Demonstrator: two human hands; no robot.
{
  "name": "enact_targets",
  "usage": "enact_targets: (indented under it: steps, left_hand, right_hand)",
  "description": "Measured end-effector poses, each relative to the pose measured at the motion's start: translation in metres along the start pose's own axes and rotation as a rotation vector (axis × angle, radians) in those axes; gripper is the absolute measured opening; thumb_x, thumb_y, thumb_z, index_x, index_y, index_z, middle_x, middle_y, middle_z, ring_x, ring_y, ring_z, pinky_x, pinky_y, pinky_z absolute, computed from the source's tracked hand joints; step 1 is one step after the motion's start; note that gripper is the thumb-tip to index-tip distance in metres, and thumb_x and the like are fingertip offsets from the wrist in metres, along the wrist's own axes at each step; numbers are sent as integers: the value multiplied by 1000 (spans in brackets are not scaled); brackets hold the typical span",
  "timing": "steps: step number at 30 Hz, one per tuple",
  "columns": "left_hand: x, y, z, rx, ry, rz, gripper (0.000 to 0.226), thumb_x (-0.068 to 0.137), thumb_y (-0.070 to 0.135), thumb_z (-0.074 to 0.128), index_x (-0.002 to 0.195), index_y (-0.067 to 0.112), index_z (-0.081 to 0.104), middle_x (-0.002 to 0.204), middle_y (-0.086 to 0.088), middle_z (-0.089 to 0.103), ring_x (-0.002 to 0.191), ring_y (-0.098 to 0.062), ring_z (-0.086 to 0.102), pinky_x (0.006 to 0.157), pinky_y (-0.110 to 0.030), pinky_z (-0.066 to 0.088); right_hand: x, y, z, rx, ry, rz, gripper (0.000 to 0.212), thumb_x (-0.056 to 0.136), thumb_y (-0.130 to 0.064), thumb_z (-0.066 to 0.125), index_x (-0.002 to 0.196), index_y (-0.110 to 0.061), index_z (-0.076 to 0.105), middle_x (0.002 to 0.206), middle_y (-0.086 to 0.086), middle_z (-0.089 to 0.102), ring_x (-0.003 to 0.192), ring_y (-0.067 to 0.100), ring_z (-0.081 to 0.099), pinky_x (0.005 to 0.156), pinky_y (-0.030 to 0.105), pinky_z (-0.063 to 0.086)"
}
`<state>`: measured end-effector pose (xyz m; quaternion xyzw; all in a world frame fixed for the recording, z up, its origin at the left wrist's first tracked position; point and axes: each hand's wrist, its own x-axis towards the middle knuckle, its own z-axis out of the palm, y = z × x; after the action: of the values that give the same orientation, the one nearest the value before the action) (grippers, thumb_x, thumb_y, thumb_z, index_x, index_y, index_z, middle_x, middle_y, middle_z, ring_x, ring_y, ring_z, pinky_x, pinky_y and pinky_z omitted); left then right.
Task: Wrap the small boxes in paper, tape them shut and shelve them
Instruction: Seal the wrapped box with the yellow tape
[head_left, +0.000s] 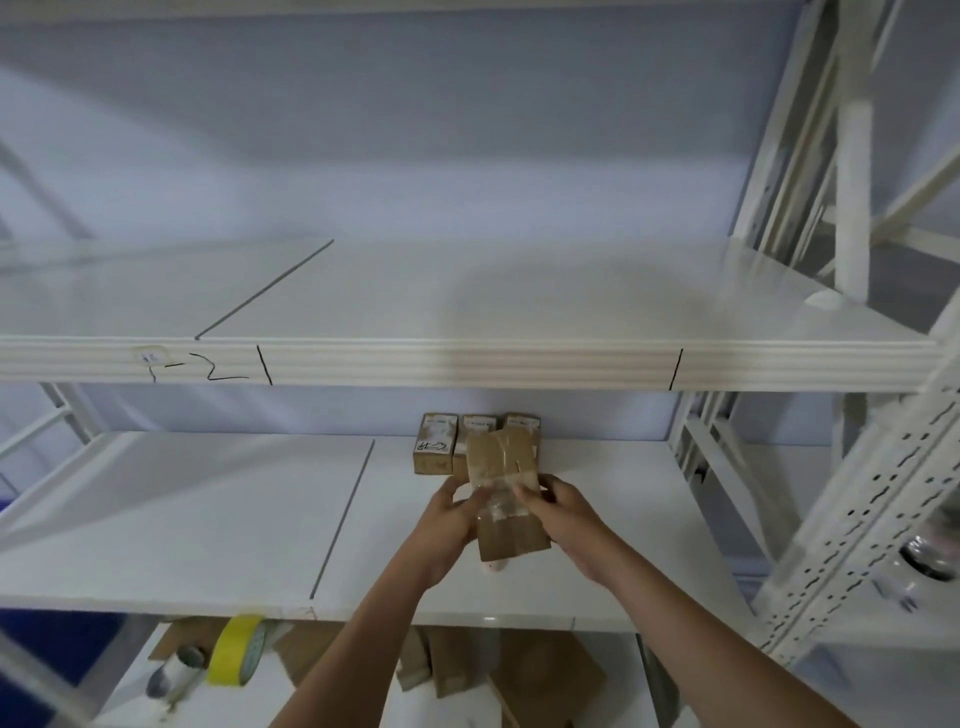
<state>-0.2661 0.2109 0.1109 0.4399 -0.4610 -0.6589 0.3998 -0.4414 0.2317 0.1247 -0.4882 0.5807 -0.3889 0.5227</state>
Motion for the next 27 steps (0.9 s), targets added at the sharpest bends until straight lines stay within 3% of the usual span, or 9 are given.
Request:
enact_targets:
  steps: [7,11,14,17,19,22,25,27]
  left_hand:
    - [-3,-1,8,58,-1,-16,50,89,20,74,132,17,48,114,-18,71,99,-30,73,89,-48,59]
    - [5,-5,7,102,31,-20,57,89,29,75,137,12,50,116,-14,71,101,-29,72,93,-50,57]
    - [10,-3,13,360,118,-104,62,91,44,68,142,14,50,123,-9,69,107,-25,69,97,-43,56]
    - [9,-3,16,659,304,-62,58,97,42,60,146,16,46,135,-7,61,122,-25,59,103,-35,48]
    - [10,-3,19,624,347,23,41,99,38,57,135,19,59,126,-6,67,112,-24,64,100,-39,52]
    - [11,0,34,460,203,-5,37,103,42,45,133,26,60,127,-5,66,109,-21,63,96,-36,53]
    - [10,2,39,227,180,-70,40,97,53,54,129,29,48,124,-5,62,102,-19,65,79,-28,55]
    - [11,-1,29,190,228,-37,54,88,49,70,128,23,46,118,-5,66,94,-19,71,76,-33,60]
  right_hand:
    - [-5,5,9,-116,80,4,39,101,-54,45,123,-26,61,112,-7,68,96,8,64,68,21,51]
    - [2,8,15,-102,112,76,41,102,-53,43,125,-22,56,116,-1,64,95,10,61,69,22,51]
    - [9,16,16,2,169,158,54,94,-60,55,123,-15,57,113,2,67,98,17,65,80,31,58]
    - [7,17,14,24,284,154,53,90,-51,68,123,-18,42,115,3,58,97,18,61,72,27,52]
    - [7,18,13,29,308,118,61,86,-49,74,122,-22,34,117,3,56,97,17,63,69,24,53]
    - [6,16,19,9,308,56,56,90,-44,72,124,-24,32,118,1,57,92,15,64,63,18,50]
    - [3,14,23,-78,351,-43,22,101,-36,55,121,-28,52,116,-2,64,97,17,66,69,24,56]
    - [0,14,19,-175,397,-134,18,103,-27,49,107,-27,66,108,-3,70,98,15,69,77,29,60]
